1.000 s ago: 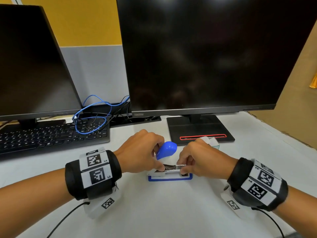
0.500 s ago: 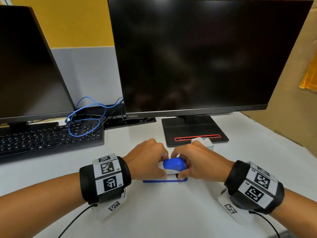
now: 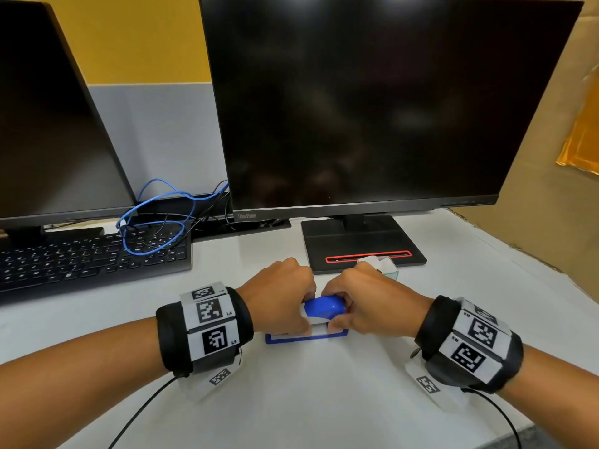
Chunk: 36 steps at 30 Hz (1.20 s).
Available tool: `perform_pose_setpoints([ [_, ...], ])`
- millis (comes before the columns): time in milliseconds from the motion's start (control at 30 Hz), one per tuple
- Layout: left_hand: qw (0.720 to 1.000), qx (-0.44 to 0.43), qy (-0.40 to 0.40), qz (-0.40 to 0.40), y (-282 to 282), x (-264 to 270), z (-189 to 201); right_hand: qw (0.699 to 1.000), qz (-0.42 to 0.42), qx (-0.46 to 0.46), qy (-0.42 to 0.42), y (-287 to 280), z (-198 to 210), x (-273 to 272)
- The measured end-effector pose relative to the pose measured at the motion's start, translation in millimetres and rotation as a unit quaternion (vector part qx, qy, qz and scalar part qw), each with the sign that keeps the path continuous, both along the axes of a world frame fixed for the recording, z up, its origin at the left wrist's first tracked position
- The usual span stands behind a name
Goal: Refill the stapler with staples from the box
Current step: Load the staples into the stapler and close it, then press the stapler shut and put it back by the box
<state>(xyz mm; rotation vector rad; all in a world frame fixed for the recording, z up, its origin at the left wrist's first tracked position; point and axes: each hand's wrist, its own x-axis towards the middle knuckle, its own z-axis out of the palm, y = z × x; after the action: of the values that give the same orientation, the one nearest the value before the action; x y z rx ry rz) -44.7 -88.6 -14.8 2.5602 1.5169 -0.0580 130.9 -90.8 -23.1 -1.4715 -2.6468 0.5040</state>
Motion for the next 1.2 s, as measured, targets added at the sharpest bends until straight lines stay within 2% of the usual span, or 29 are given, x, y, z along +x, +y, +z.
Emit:
perform_pose_setpoints([
  [300, 1.0, 0.001, -0.009, 0.025, -3, 0, -2, 0.998, 0.001, 0.019, -0.052, -1, 16, -3],
  [467, 1.0, -0.006, -0.002, 0.028, -3, -1, -3, 0.991, -0.023, 0.107, -0.08, -1, 41, 18],
  [667, 0.999, 0.005, -0.002, 0.045, 8, -3, 0, 0.986, -0.078, 0.085, -0.123, 5, 36, 36],
  [967, 0.995, 0.015, -0.004, 0.094, 21, -28, 2, 0.99, -0.058, 0.09, -0.093, 20, 21, 8],
  [1200, 0.991, 0.03, 0.005, 0.132, 24, -56, 4, 0.993, -0.027, 0.092, -0.067, 28, 25, -20],
])
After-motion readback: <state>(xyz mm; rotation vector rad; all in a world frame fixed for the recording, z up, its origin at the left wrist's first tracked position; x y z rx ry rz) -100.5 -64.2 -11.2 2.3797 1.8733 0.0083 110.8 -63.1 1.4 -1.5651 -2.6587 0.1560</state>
